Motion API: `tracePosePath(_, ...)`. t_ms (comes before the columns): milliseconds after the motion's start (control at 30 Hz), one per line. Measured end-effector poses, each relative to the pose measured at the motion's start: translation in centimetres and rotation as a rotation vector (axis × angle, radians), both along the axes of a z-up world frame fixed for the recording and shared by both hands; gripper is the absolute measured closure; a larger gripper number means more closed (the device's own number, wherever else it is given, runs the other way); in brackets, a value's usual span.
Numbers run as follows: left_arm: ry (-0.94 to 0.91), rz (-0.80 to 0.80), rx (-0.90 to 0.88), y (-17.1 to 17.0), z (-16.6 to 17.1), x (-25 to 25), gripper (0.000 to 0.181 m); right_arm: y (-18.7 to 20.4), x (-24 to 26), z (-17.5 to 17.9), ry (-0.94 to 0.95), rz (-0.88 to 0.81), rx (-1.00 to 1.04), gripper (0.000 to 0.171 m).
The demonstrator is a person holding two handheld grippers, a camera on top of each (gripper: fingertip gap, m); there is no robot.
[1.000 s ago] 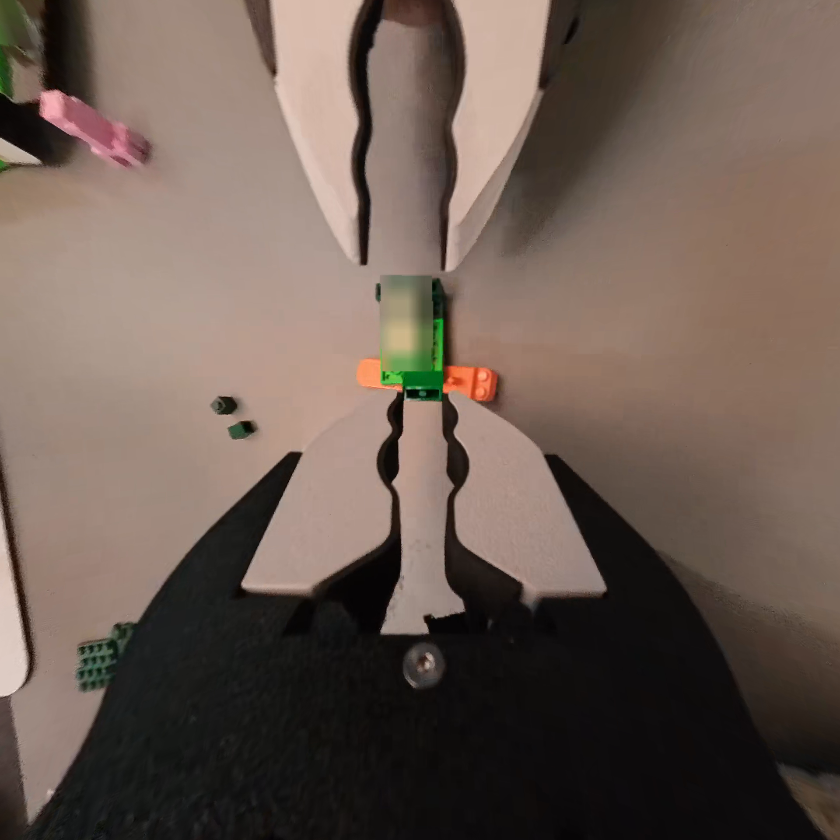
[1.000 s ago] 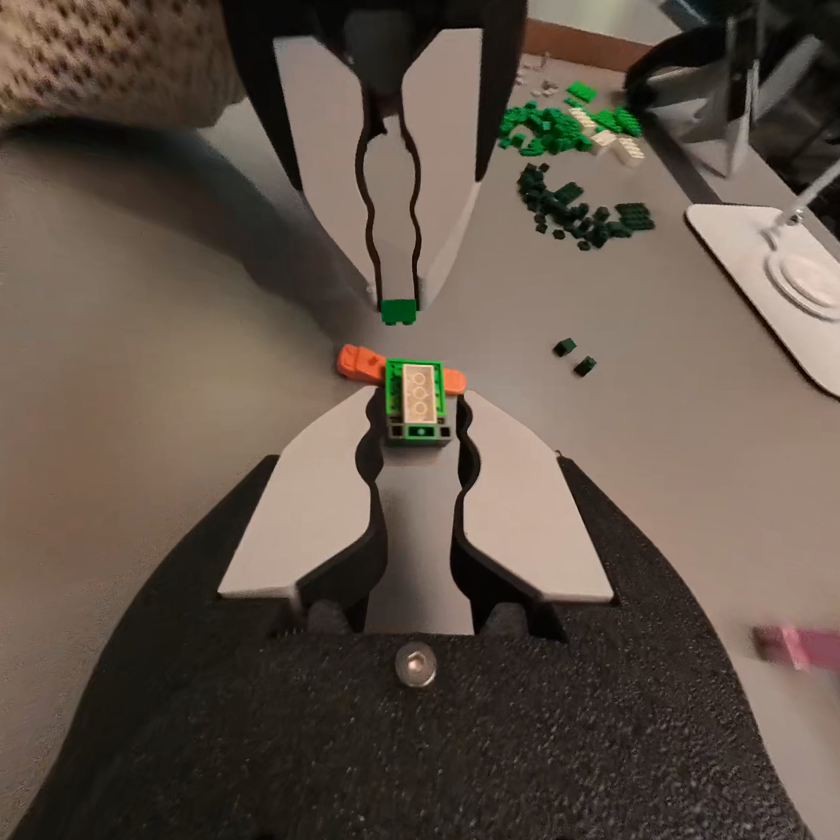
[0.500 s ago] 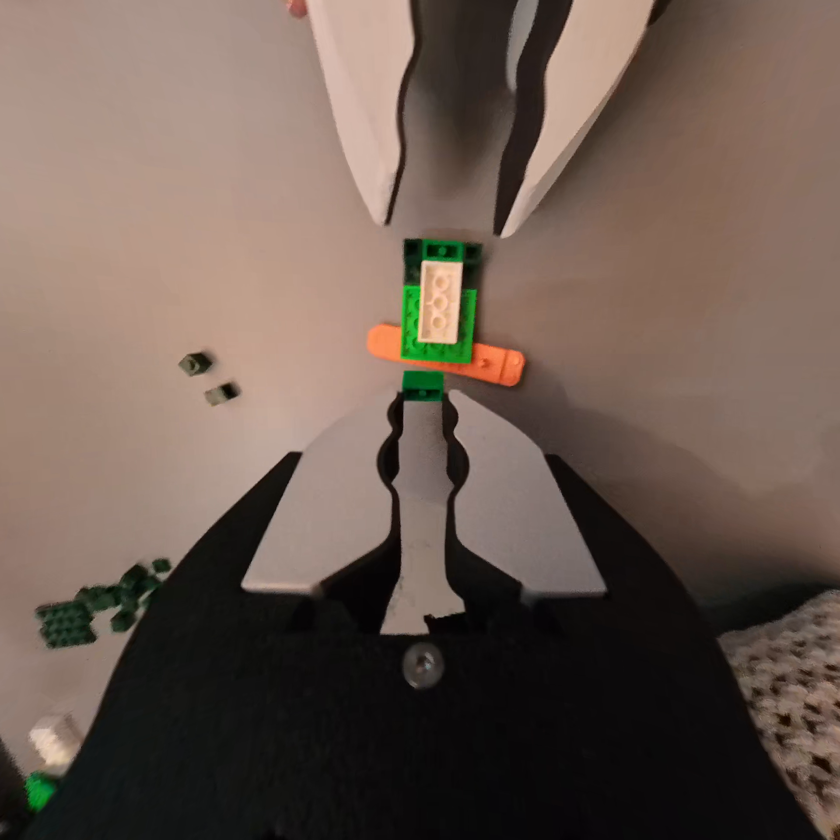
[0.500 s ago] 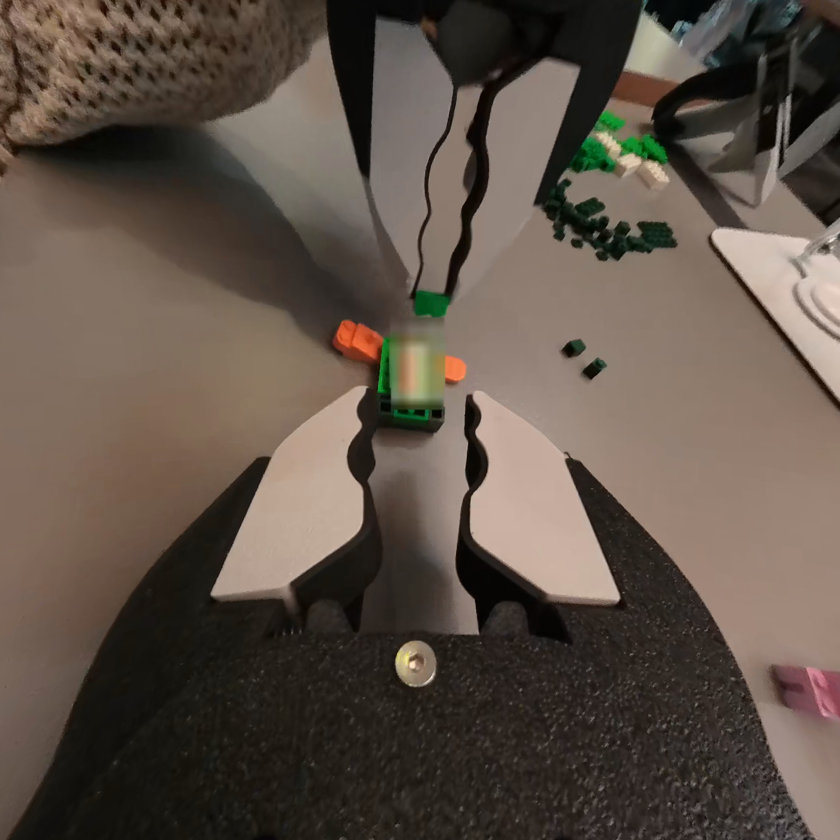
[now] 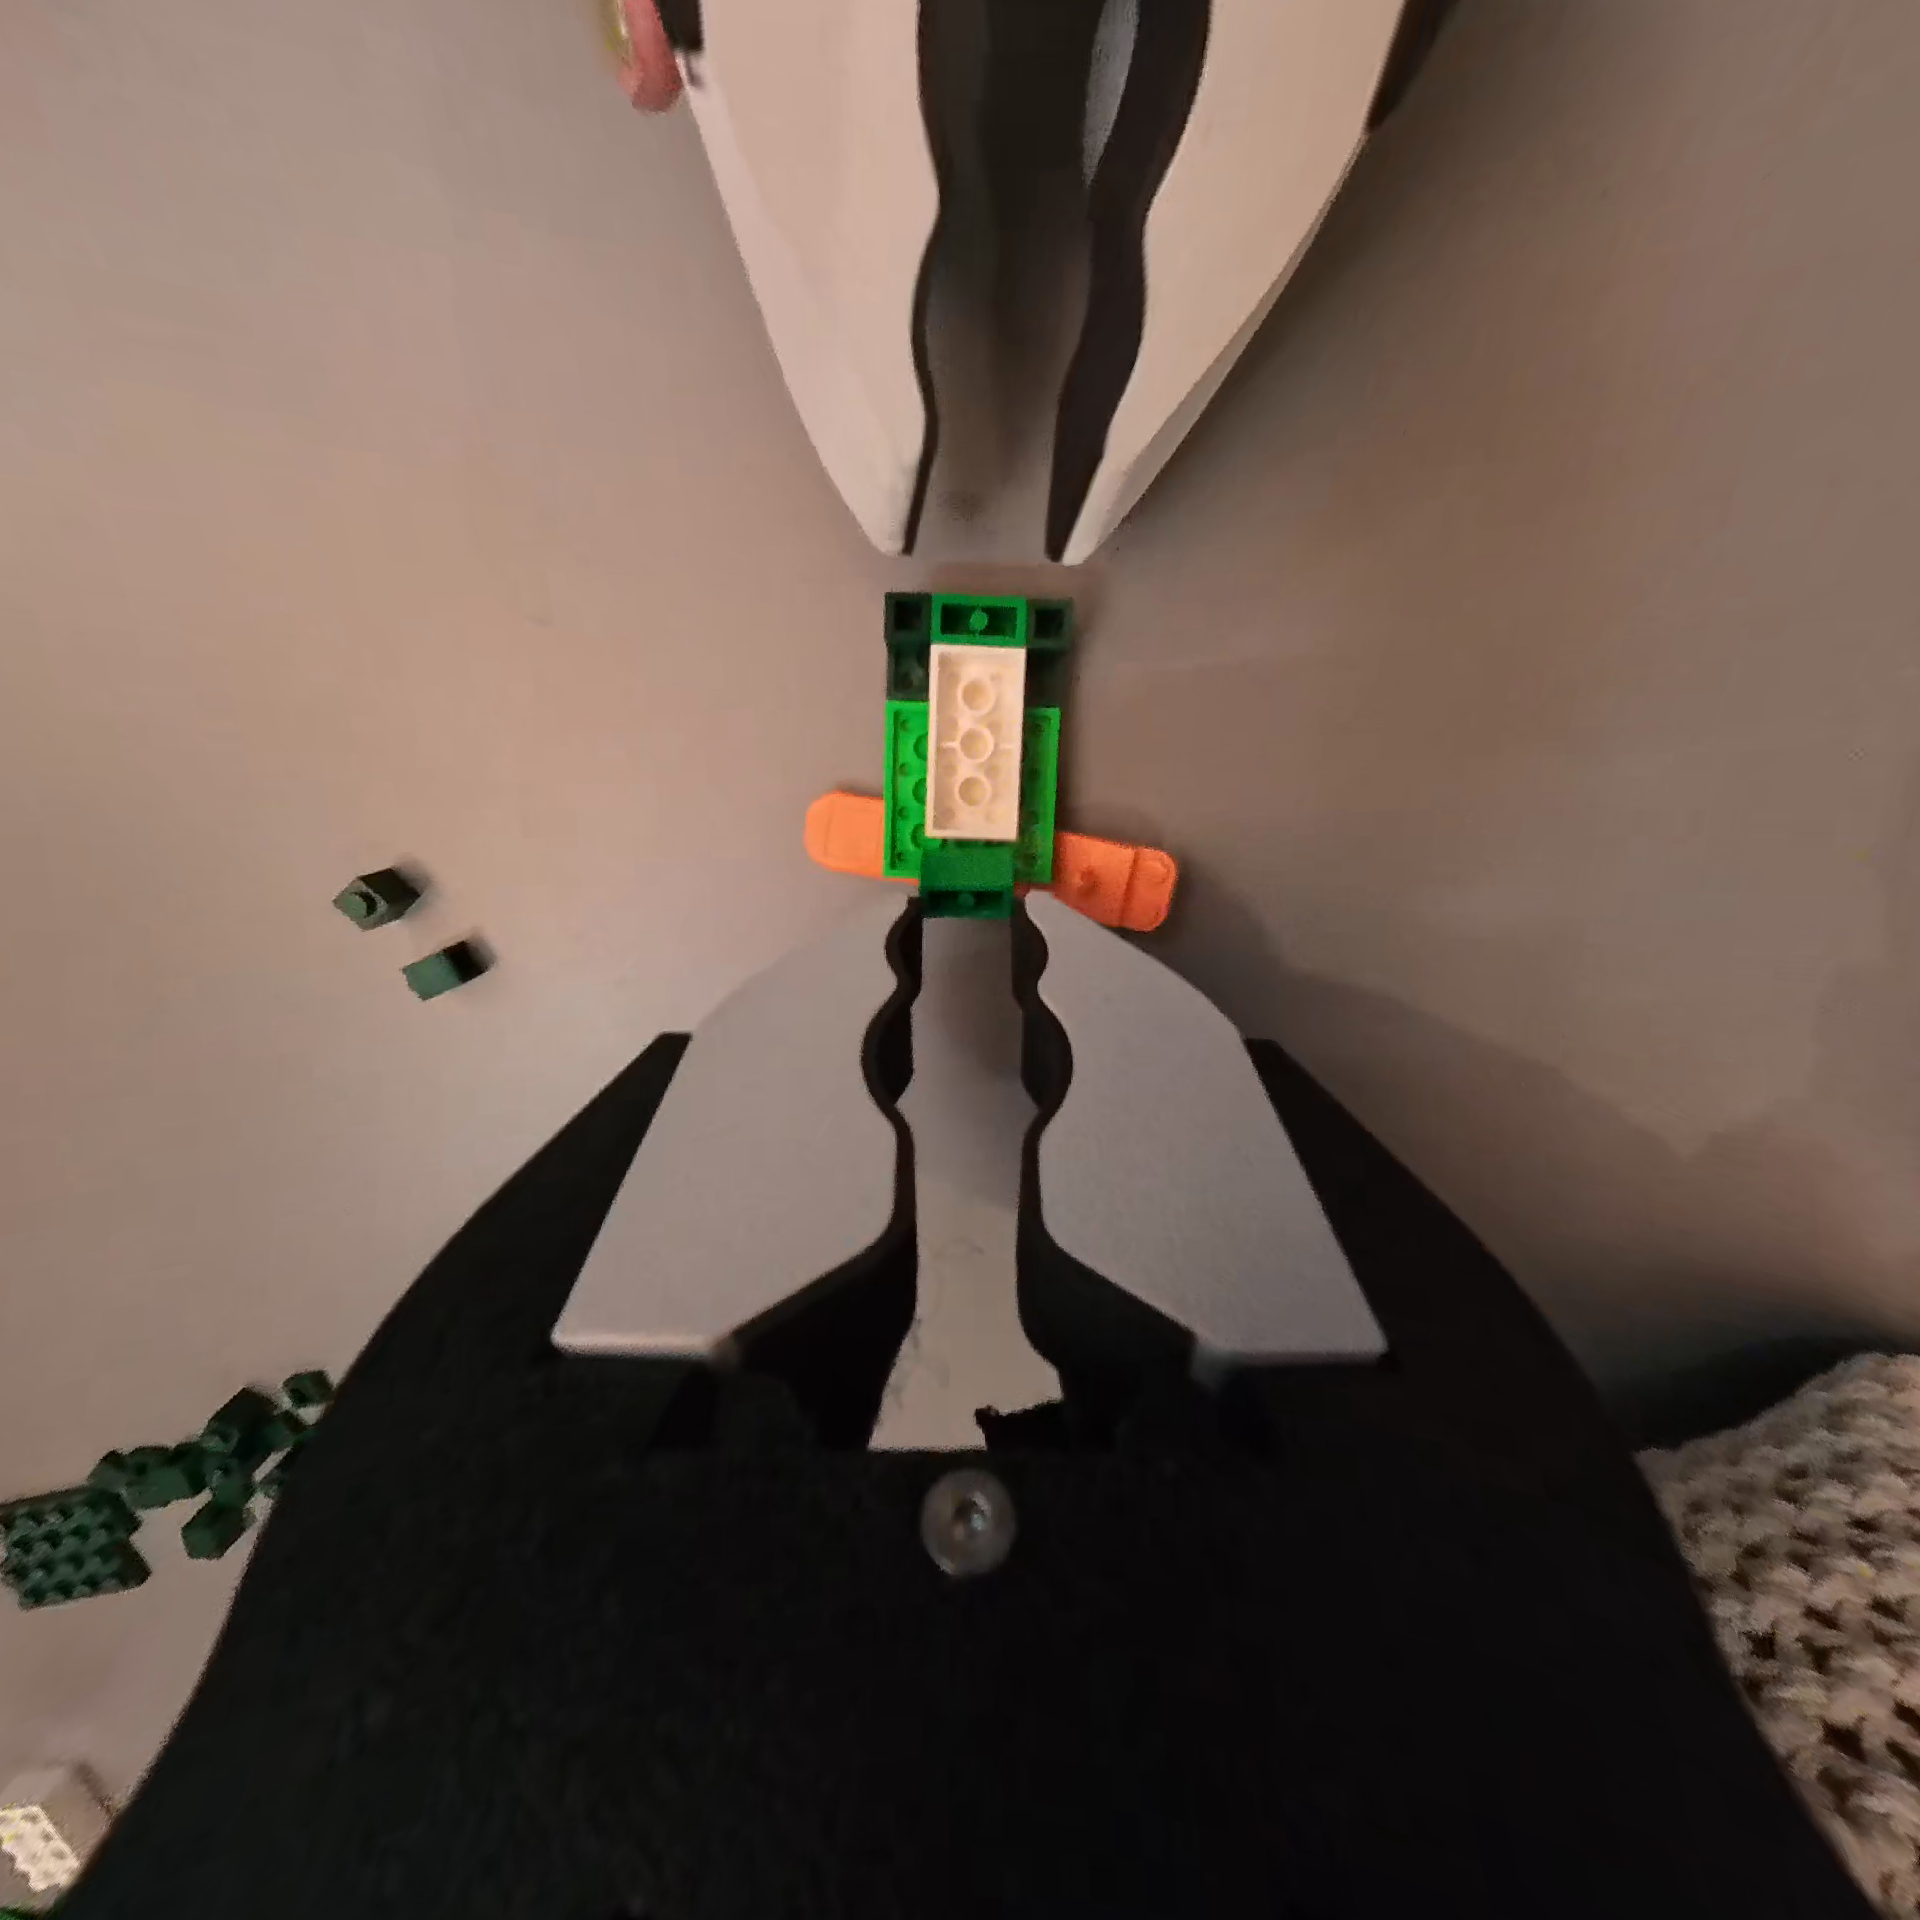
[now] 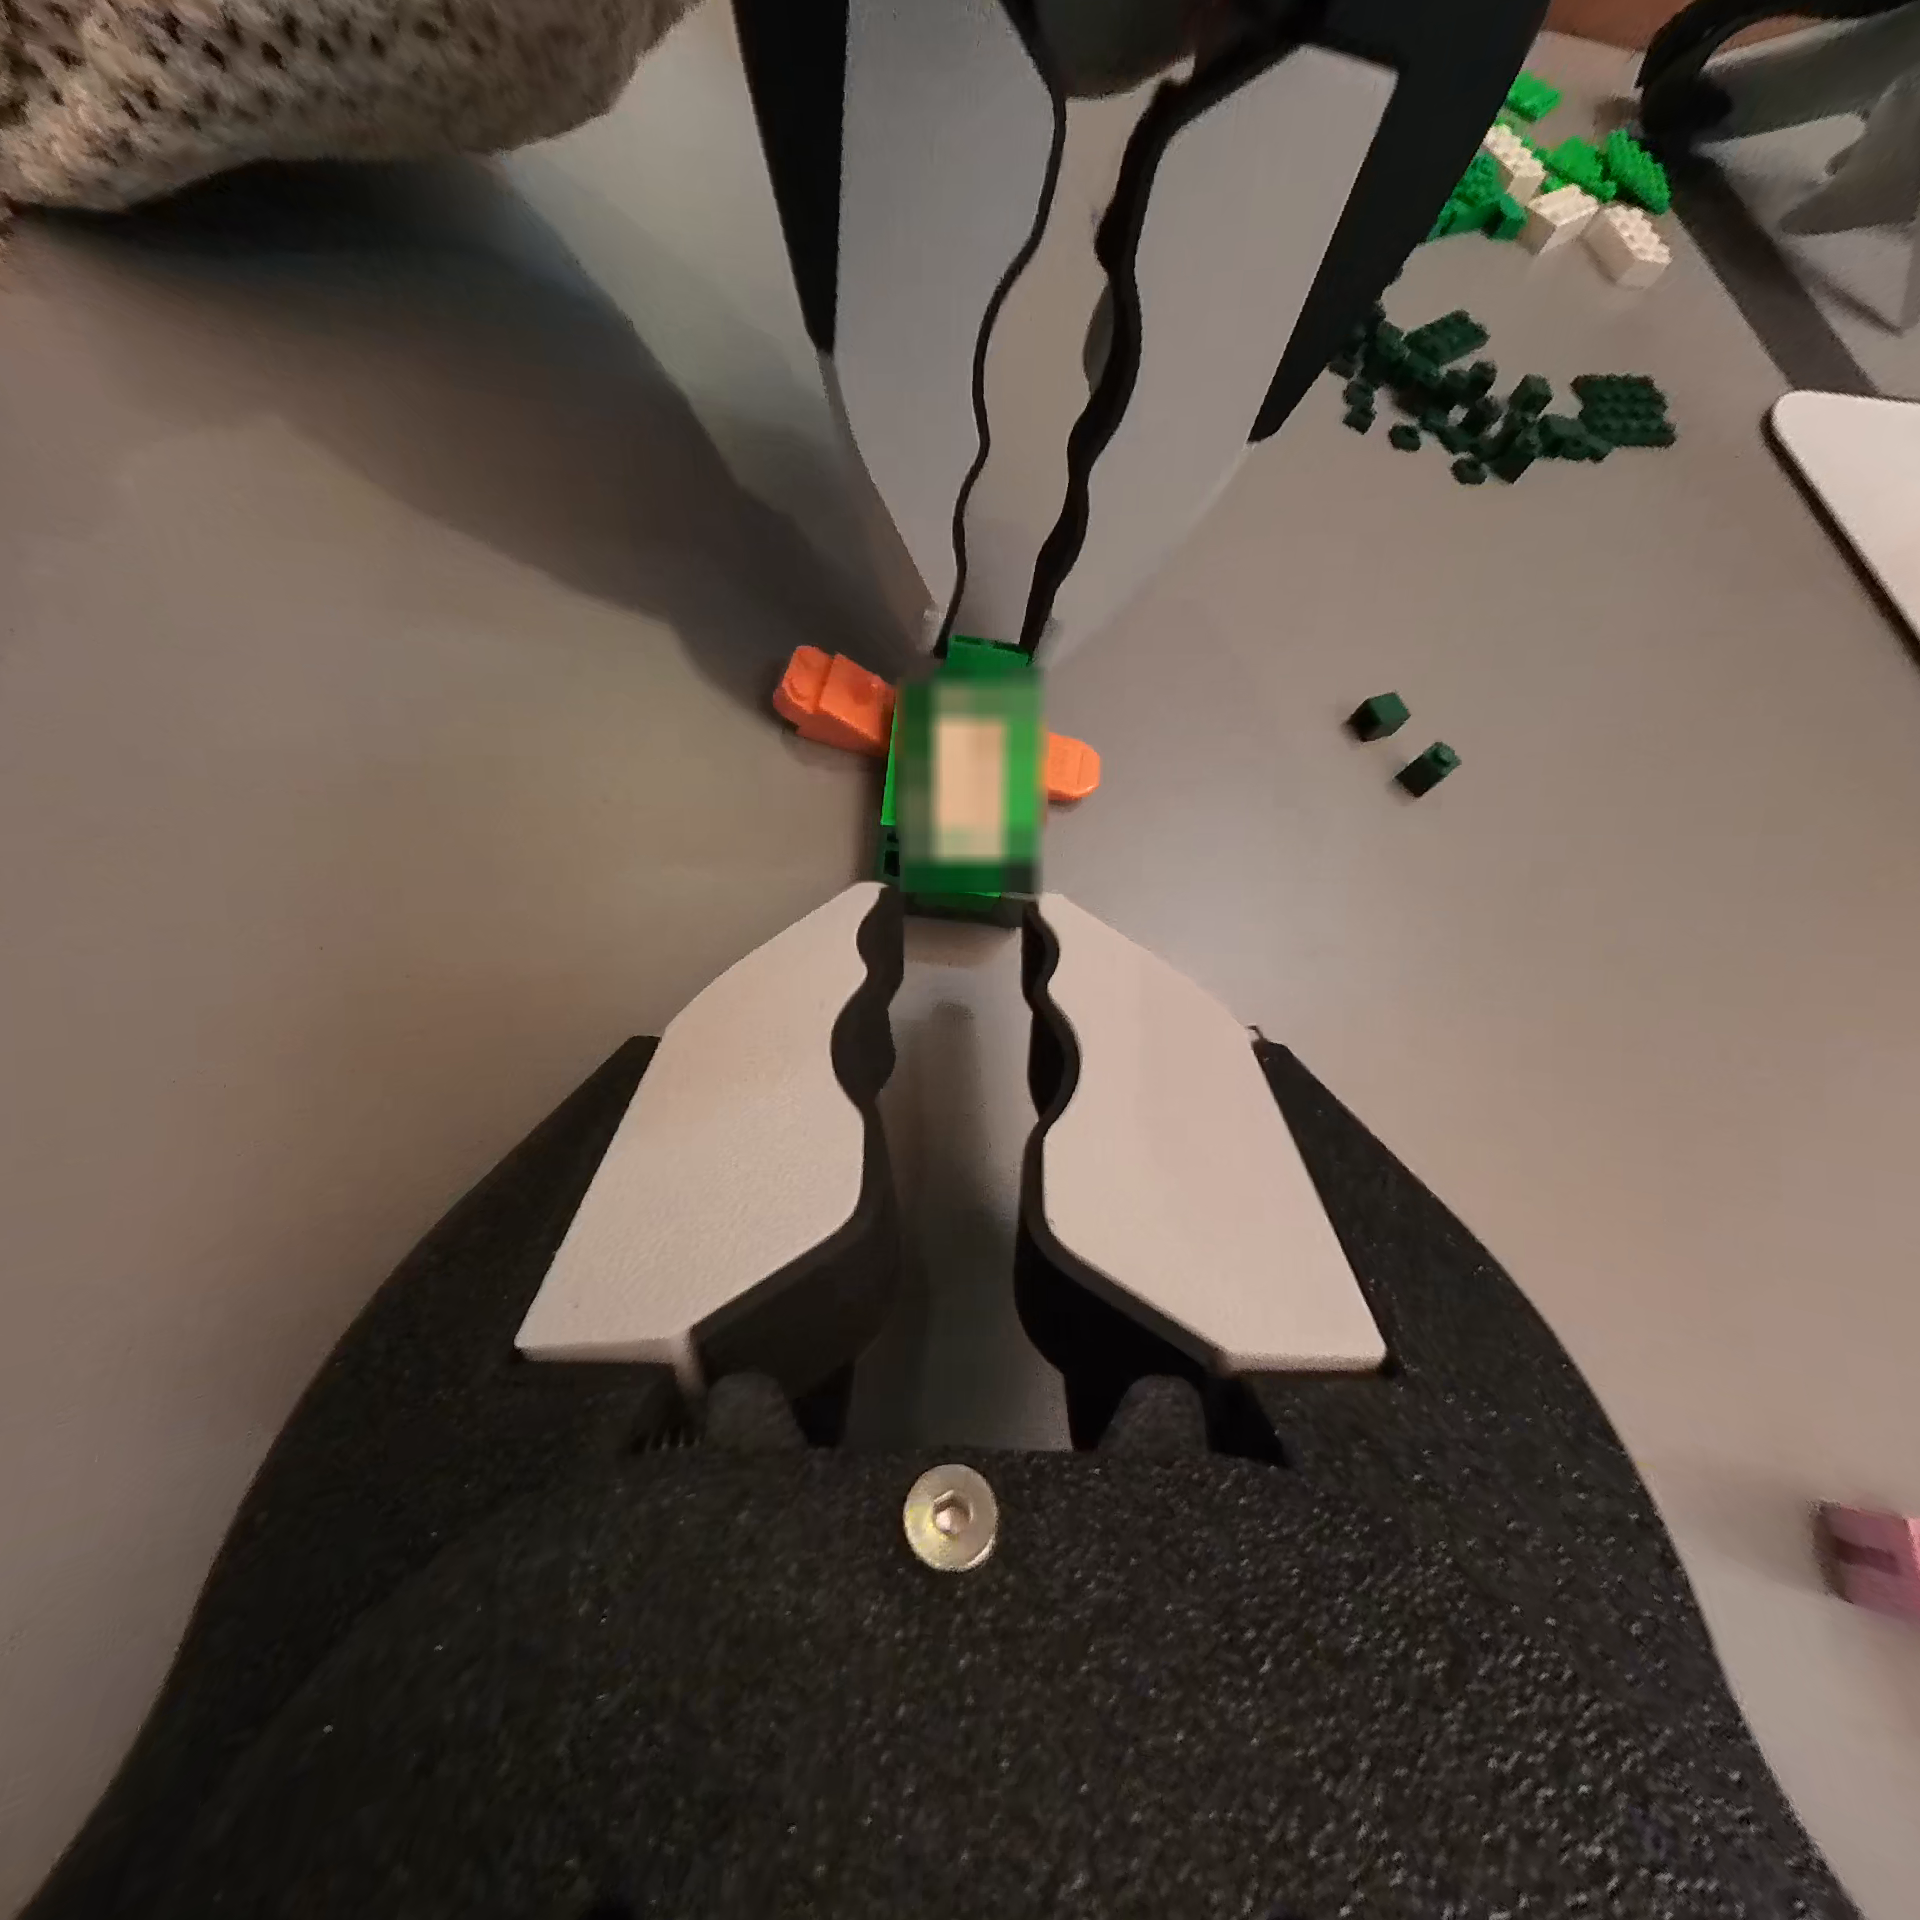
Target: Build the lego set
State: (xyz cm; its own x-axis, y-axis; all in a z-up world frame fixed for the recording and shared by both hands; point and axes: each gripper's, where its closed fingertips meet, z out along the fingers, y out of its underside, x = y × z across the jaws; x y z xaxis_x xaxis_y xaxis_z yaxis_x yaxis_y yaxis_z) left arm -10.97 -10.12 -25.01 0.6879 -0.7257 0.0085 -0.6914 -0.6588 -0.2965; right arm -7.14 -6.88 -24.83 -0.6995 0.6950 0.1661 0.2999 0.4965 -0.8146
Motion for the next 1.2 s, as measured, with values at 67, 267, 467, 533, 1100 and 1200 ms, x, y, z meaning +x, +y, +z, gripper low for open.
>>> tracePosePath(67, 0.015, 0.001, -0.006, -0.02, -0.15, -0.1, 0.166, -0.03, 0.01, -0.35, -0.013, 0.001, 0.022, 0.151)
tracePosePath(267, 0.031, 0.006, -0.002, 0.29, -0.45, -0.05, 0.166, -0.23, 0.11, -0.96, -0.021, 0.01, 0.075, 0.156)
tracePosePath(467, 0.03, -0.022, -0.012, 0.11, -0.59, 0.3, 0.166, -0.19, 0.07, -0.98, -0.03, 0.007, 0.07, 0.157)
tracePosePath(533, 0.041, -0.021, -0.016, 0.12, -0.67, 0.25, 0.166, -0.17, 0.07, -0.98, -0.032, 0.007, 0.069, 0.157)
tracePosePath(1100, 0.056, -0.015, 0.005, 0.67, -0.54, 0.51, 0.165, -0.1, -0.02, -0.99, -0.036, 0.001, 0.067, 0.159)
tracePosePath(1200, 0.053, -0.014, 0.011, 0.71, -0.47, 0.49, 0.165, -0.08, -0.02, -0.96, -0.034, 0.0, 0.065, 0.159)
